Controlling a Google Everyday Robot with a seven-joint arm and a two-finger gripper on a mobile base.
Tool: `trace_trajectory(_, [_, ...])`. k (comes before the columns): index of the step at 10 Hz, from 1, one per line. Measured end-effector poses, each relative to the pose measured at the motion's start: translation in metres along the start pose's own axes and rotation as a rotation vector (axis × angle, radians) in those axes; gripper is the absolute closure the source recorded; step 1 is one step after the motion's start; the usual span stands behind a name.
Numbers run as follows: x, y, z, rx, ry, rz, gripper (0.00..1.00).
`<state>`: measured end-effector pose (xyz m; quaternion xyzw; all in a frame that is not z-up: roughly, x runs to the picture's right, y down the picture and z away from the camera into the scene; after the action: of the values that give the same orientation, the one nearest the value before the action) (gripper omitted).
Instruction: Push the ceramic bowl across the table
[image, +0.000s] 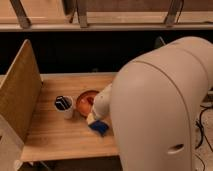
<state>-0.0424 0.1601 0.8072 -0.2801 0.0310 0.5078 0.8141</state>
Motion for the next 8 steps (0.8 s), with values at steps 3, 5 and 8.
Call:
trace_trajectory(3, [-0.015, -0.023, 0.001, -0.014, 0.041, 0.025, 0.37])
trace_trajectory(5, [-0.021, -0.033, 0.006, -0.024, 0.077, 0.035, 0.37])
trace_trajectory(8, [-0.024, -0.031, 0.010, -0.031, 0.117, 0.022, 0.37])
